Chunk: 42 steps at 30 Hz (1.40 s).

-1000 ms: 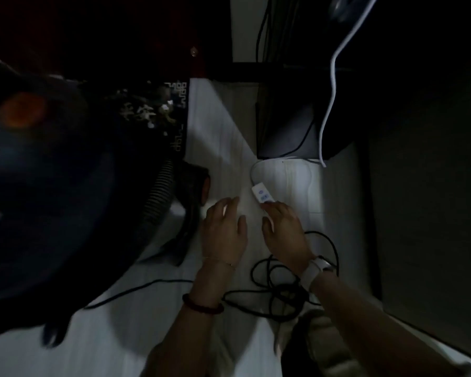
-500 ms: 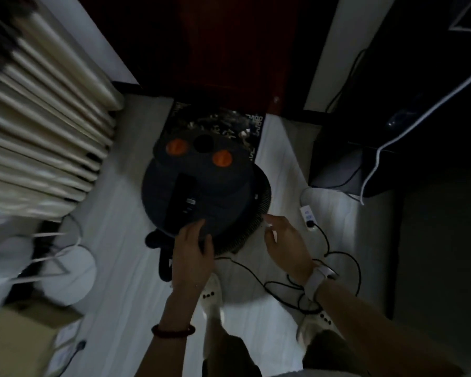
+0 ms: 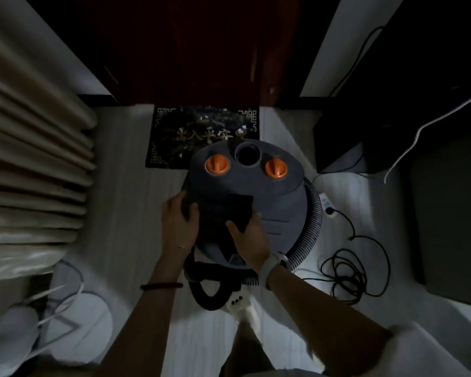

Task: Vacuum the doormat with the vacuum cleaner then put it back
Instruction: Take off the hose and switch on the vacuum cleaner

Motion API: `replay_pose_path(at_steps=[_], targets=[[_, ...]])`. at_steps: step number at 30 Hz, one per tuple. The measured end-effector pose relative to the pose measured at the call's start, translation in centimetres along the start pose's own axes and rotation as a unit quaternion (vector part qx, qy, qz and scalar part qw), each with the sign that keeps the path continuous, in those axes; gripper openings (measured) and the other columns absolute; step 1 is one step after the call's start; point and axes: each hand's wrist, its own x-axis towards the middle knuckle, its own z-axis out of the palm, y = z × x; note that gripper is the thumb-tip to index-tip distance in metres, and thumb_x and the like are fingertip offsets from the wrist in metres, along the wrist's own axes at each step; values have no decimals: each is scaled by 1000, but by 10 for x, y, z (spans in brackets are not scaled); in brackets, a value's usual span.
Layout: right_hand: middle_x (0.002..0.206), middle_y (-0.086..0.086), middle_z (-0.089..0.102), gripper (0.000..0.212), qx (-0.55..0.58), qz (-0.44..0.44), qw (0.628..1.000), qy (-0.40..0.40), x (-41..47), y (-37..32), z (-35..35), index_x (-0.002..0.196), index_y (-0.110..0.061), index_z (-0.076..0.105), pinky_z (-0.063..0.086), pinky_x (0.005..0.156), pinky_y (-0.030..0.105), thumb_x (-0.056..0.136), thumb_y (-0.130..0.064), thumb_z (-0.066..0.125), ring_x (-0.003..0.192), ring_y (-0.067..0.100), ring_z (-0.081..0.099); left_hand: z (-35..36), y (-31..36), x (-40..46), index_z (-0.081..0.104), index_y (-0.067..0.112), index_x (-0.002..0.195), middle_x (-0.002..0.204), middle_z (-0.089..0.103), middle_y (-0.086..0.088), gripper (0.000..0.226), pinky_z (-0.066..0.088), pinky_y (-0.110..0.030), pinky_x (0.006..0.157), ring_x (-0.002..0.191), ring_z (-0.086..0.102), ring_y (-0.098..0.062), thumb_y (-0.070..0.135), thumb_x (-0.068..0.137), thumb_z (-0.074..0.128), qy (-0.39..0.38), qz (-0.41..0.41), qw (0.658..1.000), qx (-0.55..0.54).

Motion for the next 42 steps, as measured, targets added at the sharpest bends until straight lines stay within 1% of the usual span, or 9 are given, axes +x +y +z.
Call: replay_pose_path(at_steps=[5,9,13,19,23,28,33,38,42], targets=[[104,10,57,37,0,-6,1000,-7,7,7,-3,118,-2,33,42,75,27,92,-19,53,98,28,59,8,9,14,36,6,140,143,34,-20,53,30,-37,110,132,32,-29,20,92,53,-33,52,998,-10],[102,16,62,43,-12,-5,1000,-2,6,19,-18,113,-4,34,50,79,45,86,-27,57,92,35,61,22,23,10,27,12,145,151,17,-20,70,20,-42,113,141,17,-33,35,87,59,-66,94,993,40],[100,16,64,47,-75,-4,997,6,-3,46,-49,117,-9,36,49,75,47,83,-32,59,90,36,61,44,29,-8,31,13,144,153,16,-21,92,19,-55,110,140,10,-43,67,69,35,-69,147,977,141],[108,14,64,61,-235,-23,972,17,-16,97,-130,133,-15,35,49,74,40,86,-50,54,97,34,61,85,47,-34,22,36,145,158,2,-2,84,1,-62,109,143,-5,-35,75,72,38,-128,188,941,251],[126,10,59,66,-296,-48,954,-13,-30,128,-194,141,-23,31,47,89,38,86,-49,55,114,29,57,117,63,-70,21,33,145,158,3,-1,96,2,-61,110,143,-2,-36,78,61,26,-173,234,925,247],[140,9,46,68,-317,-35,946,-60,-52,159,-254,145,-28,20,41,101,37,89,-43,54,124,29,48,161,77,-113,18,44,139,157,8,-2,82,7,-66,107,143,2,-34,77,66,34,-205,283,904,244],[142,9,38,63,-344,-17,939,7,-75,194,-277,146,-27,21,25,104,38,91,-43,48,129,28,35,203,100,-157,26,41,140,155,20,-3,79,16,-70,104,141,16,-37,73,69,40,-230,344,868,274],[132,8,45,61,-323,-48,941,85,-94,223,-290,144,-31,27,18,110,41,88,-51,38,125,28,38,231,112,-187,13,44,144,158,-5,6,86,-4,-61,109,144,-6,-28,78,66,21,-260,314,853,327],[137,14,42,57,-129,-13,954,270,-128,254,-297,141,-20,36,32,106,46,88,-29,55,125,28,39,245,130,-214,17,37,146,158,-6,1,76,-9,-61,109,144,-12,-29,55,81,52,-243,300,861,330]])
